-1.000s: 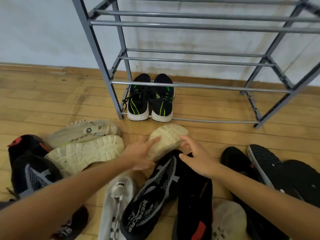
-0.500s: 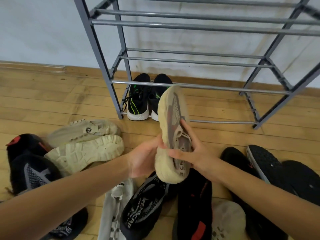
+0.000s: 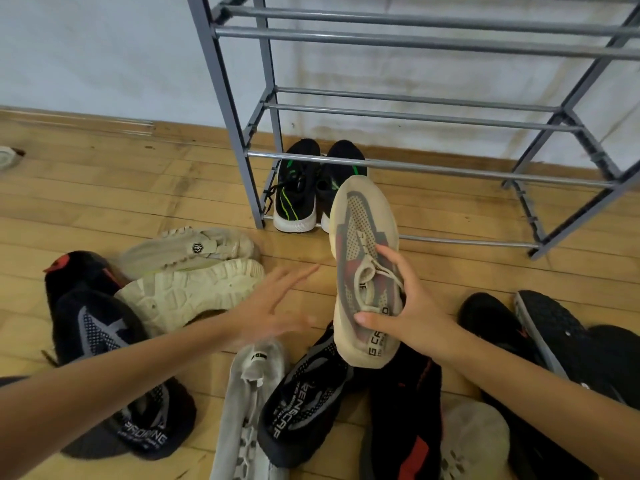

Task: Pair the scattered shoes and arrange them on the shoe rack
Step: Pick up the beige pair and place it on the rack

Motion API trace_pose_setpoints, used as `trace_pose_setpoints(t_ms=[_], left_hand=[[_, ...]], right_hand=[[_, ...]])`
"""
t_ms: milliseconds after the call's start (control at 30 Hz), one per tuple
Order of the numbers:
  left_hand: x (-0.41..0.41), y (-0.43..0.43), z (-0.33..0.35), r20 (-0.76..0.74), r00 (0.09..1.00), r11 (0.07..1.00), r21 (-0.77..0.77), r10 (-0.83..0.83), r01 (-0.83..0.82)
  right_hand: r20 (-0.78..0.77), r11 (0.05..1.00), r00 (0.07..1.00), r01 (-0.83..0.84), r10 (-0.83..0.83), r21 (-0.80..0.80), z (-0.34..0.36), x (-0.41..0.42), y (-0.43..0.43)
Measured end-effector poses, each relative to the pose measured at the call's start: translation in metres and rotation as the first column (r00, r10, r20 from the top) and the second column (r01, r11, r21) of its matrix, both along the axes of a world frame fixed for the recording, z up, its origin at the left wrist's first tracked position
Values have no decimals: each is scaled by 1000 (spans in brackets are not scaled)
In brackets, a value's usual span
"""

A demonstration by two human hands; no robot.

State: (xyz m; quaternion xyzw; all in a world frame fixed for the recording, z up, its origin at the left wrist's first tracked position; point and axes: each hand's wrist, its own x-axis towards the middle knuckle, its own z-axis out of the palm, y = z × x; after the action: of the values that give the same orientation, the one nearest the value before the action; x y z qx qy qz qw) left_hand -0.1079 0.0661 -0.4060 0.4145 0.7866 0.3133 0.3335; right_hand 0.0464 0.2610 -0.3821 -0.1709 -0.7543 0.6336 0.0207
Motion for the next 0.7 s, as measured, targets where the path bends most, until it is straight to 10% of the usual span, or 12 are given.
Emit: trace_pose_setpoints(t_ms=[167,300,700], left_hand=[[-49,-36,-21,-743,669,964,-155,30,-216],[-70,-39,-30,-678,734,812,-454,-47,-368],[-72,-39,-24,-618,650,781,-622,-442,-60]], right_hand=[[11,1000,1000,13,-13,16,-2,-1,-3],[24,999,999,21,-22,27,-3,-5,-10],[23,999,999,32,-33,29,-2,-5,-14]])
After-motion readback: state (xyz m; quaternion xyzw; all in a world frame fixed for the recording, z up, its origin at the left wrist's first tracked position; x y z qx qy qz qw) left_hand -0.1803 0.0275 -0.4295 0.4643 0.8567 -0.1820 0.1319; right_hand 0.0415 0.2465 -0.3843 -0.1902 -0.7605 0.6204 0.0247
